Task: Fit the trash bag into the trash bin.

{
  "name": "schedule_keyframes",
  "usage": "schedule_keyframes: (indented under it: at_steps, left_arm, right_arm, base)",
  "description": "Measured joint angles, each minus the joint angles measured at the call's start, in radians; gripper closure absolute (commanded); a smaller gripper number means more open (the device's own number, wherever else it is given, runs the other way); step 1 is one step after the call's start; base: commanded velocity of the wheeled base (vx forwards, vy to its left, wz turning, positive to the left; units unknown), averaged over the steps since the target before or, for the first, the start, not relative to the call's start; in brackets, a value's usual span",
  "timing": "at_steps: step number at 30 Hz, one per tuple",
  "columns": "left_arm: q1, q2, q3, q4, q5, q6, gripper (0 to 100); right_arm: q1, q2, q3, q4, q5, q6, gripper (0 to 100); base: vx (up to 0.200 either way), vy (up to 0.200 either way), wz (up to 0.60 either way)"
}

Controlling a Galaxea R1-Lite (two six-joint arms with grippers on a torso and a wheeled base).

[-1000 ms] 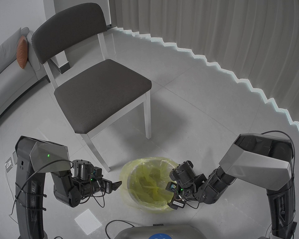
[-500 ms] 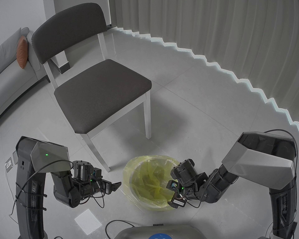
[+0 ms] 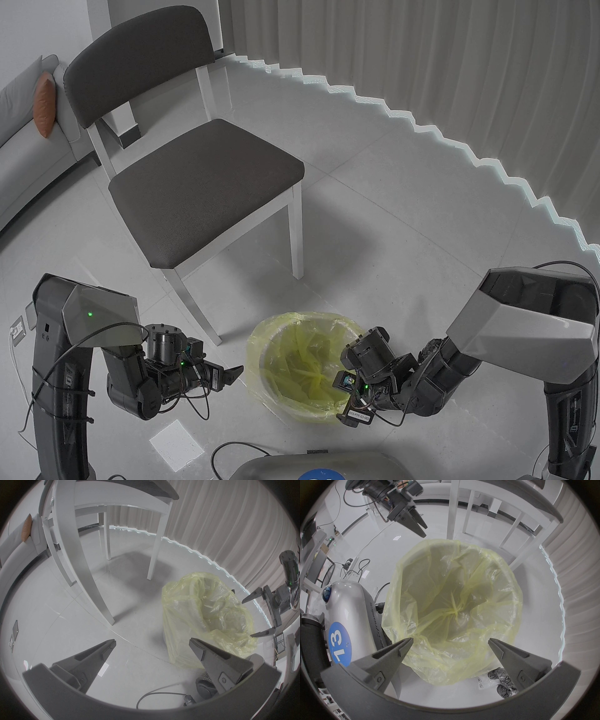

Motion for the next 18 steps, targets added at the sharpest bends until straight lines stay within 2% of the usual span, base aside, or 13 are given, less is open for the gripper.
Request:
schedule_keyframes:
  at_steps: [5, 18]
  left_arm:
    - [0.003, 0.003, 0.005, -0.01, 0.0, 0.0, 0]
    - [0.006, 0.018, -0.003, -0.014, 0.0, 0.0, 0]
  right_arm:
    - [0.02, 0.013, 0.005, 0.001, 0.001, 0.0, 0]
    - [0.013, 0.09, -0.069, 0.025, -0.001, 0.0, 0]
  base:
    - [0.0, 0.0, 0.0]
    - [0.0, 0.0, 0.0]
